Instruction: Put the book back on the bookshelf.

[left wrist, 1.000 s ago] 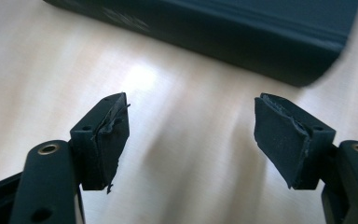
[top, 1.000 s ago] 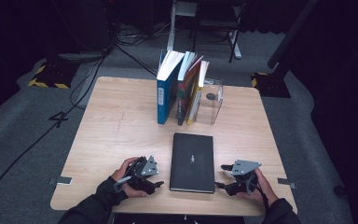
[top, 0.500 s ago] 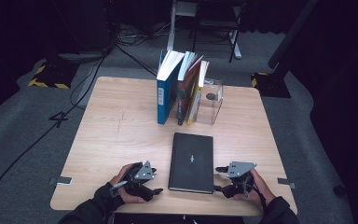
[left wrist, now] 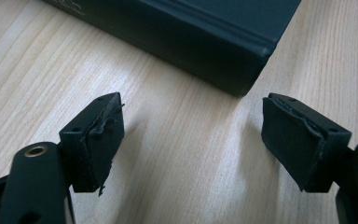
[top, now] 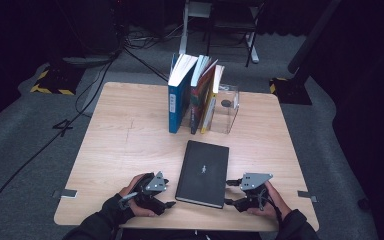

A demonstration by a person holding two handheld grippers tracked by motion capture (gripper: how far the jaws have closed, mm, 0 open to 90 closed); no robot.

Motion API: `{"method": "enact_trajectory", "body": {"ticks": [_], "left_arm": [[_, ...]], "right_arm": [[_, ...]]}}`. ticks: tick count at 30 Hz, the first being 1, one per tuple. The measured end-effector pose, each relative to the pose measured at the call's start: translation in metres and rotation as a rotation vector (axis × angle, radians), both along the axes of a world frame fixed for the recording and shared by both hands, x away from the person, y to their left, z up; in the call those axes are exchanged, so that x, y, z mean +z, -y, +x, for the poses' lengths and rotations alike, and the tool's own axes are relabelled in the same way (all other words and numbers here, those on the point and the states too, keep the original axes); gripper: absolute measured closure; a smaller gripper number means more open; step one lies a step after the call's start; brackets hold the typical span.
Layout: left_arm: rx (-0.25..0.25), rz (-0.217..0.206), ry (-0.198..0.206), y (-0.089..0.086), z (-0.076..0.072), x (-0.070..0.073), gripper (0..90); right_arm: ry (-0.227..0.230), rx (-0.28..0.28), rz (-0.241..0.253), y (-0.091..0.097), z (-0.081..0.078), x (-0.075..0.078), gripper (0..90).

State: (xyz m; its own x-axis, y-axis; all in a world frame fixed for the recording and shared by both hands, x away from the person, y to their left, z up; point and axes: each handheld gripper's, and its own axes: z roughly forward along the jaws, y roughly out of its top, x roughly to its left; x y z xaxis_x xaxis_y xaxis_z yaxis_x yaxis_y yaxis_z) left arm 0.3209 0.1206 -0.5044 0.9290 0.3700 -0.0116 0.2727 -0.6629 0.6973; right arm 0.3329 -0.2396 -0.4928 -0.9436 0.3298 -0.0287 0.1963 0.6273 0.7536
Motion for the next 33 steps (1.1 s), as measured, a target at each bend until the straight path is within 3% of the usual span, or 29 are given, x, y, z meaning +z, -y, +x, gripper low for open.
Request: {"method": "enact_trajectory", "body": {"ticks": [13, 23, 26, 27, 28, 33], "left_arm": [[-0.003, -0.002, -0.001, 0.000, 0.000, 0.000, 21.6], [0.023, 0.014, -0.015, 0.000, 0.000, 0.003, 18.9], [0.030, -0.024, 0.047, -0.002, -0.004, 0.013, 19.6], [0.030, -0.024, 0.047, -0.002, -0.004, 0.013, 19.7], [0.026, -0.052, 0.063, -0.002, -0.004, 0.020, 19.7], [0.008, -0.076, 0.102, 0.008, -0.008, 0.030, 19.8]], "right_arm": [[0.021, -0.028, 0.033, -0.012, -0.004, 0.006, 35.6], [0.038, -0.068, 0.073, -0.021, -0.007, 0.014, 35.1], [0.047, -0.078, 0.076, -0.024, -0.007, 0.015, 35.1], [0.047, -0.078, 0.076, -0.024, -0.007, 0.015, 35.1], [0.056, -0.087, 0.076, -0.028, -0.008, 0.017, 35.1], [0.065, -0.105, 0.088, -0.034, -0.008, 0.021, 35.1]]}}
